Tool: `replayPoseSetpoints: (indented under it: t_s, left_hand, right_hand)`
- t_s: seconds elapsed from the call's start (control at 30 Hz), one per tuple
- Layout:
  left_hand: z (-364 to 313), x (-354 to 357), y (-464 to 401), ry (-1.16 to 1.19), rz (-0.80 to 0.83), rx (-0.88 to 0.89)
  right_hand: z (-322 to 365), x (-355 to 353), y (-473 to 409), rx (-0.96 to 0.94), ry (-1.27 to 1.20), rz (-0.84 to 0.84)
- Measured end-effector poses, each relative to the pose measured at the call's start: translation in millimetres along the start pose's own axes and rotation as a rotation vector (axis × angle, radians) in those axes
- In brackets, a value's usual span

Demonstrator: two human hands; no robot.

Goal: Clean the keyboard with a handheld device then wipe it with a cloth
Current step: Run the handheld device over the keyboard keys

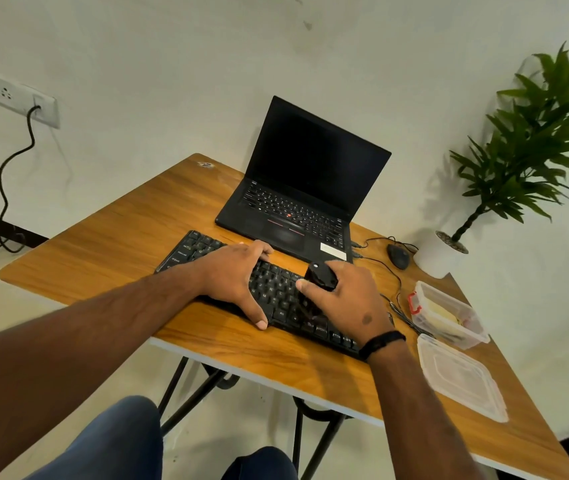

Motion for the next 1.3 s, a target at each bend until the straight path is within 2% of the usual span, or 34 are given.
replayPoseSetpoints:
  t_s: [0.1, 0.2, 0.3, 0.4, 0.5, 0.6, 0.7, 0.8, 0.9, 1.03, 1.17, 1.3]
  left_hand:
    - [-1, 1, 1, 0.000, 0.001, 0.008]
    - [-1, 0, 1, 0.003, 0.001, 0.003]
    - [-2, 0, 1, 0.000, 0.000, 0.008]
    - [-1, 0, 0, 0.004, 0.002, 0.003]
    - [-1, 1, 0, -0.005, 0.004, 0.003]
    - [1, 0, 0, -0.005, 0.005, -0.001]
    - [1, 1, 0, -0.006, 0.006, 0.002]
    - [1, 2, -1, -0.005, 0.011, 0.001]
    - [0, 1, 0, -0.001, 0.010, 0.003]
    - [0, 2, -1, -0.012, 0.008, 0.003]
    - [0, 1, -1, -0.010, 0.007, 0.001]
    - [-1, 1, 0, -0.008, 0.009, 0.004]
  right_hand:
    - [-1, 6, 3, 0.037, -0.037, 0.067]
    - [0, -2, 3, 0.008, -0.012, -0.020]
    - [-6, 4, 4, 0.070, -0.035, 0.075]
    - [-7, -7, -1, 0.033, 0.025, -0.009]
    - [-10, -1, 1, 0.067, 0.021, 0.072]
    - [-14, -5, 3, 0.059, 0.039, -0.008]
    - [-19, -3, 5, 0.104, 0.013, 0.052]
    - [-25, -14, 5, 0.110, 0.035, -0.034]
    - [-31, -6, 9, 0.173, -0.089, 0.070]
    - [-31, -24, 14, 0.161, -0.021, -0.145]
    - [-20, 11, 20, 0.155, -0.285, -0.089]
    - [-28, 4, 18, 0.188, -0.216, -0.275]
Point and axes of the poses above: each hand's wrist, its own y-axis away from the middle knuckle, its own x-axis out of the palm, z = x × y, the point moved 7 cm from there along -y, towards the middle knuckle, and after that the axes turned 5 degrees about -x, right-handed, at the moved point
